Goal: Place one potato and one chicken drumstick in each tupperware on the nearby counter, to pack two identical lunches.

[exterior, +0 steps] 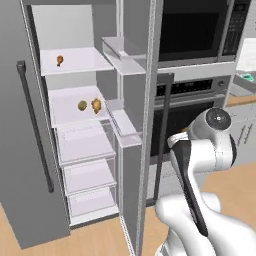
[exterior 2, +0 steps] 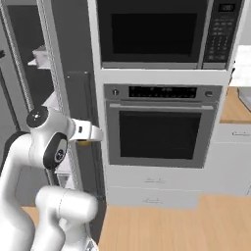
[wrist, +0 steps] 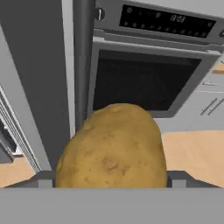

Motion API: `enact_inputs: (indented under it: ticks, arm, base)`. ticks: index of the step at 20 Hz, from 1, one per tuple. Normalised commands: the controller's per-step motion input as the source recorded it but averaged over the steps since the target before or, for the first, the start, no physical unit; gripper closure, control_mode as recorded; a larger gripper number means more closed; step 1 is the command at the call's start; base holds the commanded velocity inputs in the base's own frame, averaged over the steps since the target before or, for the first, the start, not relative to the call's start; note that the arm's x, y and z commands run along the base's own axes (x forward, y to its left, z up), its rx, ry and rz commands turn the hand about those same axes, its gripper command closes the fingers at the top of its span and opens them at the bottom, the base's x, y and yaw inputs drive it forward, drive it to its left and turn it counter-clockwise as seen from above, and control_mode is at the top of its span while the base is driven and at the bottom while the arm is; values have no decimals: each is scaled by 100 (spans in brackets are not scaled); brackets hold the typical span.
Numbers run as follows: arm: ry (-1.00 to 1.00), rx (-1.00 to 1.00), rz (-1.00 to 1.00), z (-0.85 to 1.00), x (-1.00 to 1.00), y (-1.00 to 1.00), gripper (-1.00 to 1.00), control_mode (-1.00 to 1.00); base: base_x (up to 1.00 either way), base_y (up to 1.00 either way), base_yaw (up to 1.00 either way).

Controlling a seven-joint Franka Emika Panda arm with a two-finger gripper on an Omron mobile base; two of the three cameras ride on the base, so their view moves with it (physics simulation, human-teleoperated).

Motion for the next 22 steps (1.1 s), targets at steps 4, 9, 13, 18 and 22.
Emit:
enact_inputs:
  ticks: [4,9,13,18,22]
  arm:
    - [0,0,0,0,0,0,100,100]
    - [0,0,0,0,0,0,100,100]
    - [0,0,0,0,0,0,100,100]
    - [0,0,0,0,0,0,100,100]
    - [0,0,0,0,0,0,100,100]
  base:
    - [3,-100,-32]
    - [50,-100,-24]
    - [94,-100,-15]
    - [100,-100,-10]
    - [100,-100,-5]
